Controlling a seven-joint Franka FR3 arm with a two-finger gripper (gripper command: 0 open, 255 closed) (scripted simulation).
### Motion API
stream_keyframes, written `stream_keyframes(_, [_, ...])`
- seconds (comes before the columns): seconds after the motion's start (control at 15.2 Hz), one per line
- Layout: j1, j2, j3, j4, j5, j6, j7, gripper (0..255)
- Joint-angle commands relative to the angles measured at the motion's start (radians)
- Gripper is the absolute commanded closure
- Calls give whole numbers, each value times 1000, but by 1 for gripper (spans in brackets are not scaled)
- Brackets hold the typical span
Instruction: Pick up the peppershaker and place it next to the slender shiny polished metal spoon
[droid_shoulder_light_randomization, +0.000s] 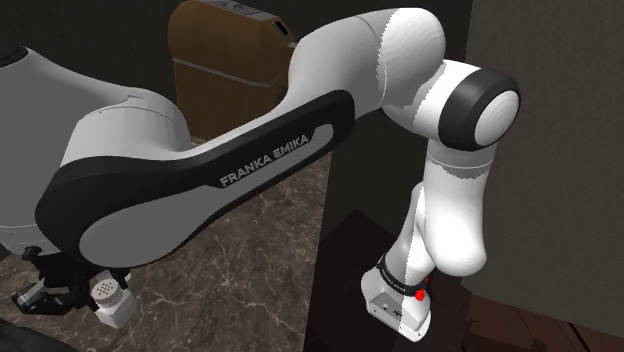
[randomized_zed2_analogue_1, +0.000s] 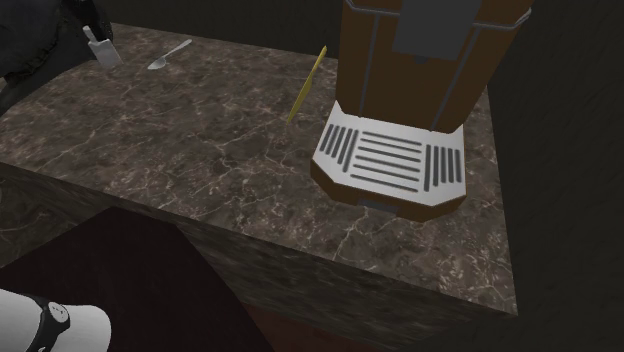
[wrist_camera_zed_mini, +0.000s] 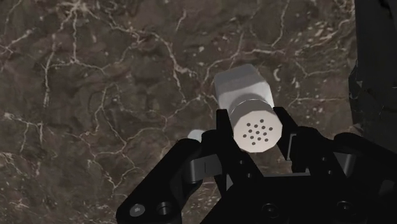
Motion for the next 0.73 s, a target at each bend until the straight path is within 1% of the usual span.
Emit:
stream_keyframes(0.0, [1,8,-3,-15,-5,23,4,255])
stream_keyframes(0.26, [2,24,-7,-39,-15,61,10,255])
stream_keyframes(0.66, [2,24,-7,-39,-15,60,10,255])
